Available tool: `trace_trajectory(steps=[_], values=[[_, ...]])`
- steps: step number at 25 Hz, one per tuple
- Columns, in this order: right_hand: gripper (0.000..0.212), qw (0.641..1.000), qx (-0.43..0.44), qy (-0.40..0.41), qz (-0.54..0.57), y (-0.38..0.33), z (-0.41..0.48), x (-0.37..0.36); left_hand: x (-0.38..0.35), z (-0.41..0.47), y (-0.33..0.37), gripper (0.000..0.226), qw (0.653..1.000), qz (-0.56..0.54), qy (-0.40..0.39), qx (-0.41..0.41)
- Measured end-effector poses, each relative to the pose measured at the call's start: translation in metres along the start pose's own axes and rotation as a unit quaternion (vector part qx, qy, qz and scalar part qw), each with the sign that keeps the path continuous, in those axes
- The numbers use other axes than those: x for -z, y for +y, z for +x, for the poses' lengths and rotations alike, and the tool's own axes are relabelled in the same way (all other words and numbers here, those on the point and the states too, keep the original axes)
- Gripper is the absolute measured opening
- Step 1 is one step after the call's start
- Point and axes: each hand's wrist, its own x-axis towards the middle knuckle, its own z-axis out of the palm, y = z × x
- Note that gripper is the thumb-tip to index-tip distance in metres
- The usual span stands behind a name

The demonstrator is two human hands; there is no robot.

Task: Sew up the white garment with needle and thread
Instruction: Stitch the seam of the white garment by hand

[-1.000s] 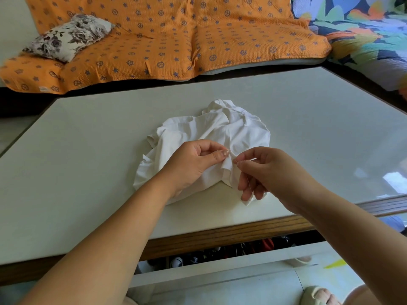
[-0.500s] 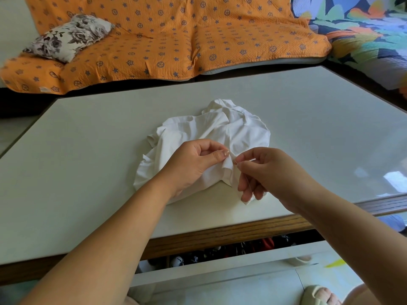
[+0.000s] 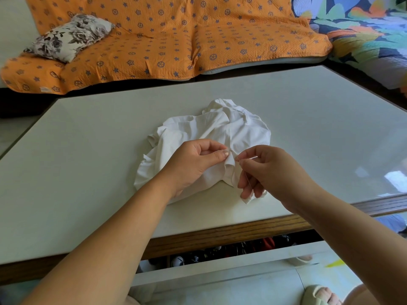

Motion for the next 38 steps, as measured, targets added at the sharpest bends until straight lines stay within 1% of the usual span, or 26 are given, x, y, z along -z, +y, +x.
trace_trajectory(steps=[9, 12, 18, 29, 35, 38], values=[[0.013, 1.000, 0.005, 0.011, 0.005, 0.002, 0.001, -0.002, -0.001, -0.001, 0.001, 0.006, 1.000, 0.021, 0.005, 0.000], [0.012, 1.000, 0.003, 0.011, -0.004, 0.002, 0.000, -0.003, -0.001, -0.002, 0.002, 0.008, 0.999, 0.030, 0.003, -0.012], [0.013, 1.000, -0.004, 0.009, -0.019, 0.000, -0.001, -0.002, -0.004, -0.005, 0.003, 0.006, 0.995, 0.082, 0.031, -0.049], [0.012, 1.000, -0.009, 0.017, -0.013, 0.001, 0.000, -0.003, -0.007, -0.007, 0.005, 0.003, 0.988, 0.128, 0.056, -0.067], [0.012, 0.999, -0.002, 0.032, -0.011, 0.005, 0.004, -0.006, -0.013, -0.011, 0.007, 0.008, 0.970, 0.208, 0.051, -0.113], [0.011, 0.999, 0.010, 0.037, -0.006, 0.005, 0.005, -0.006, -0.012, -0.010, 0.006, 0.006, 0.980, 0.166, 0.065, -0.093]])
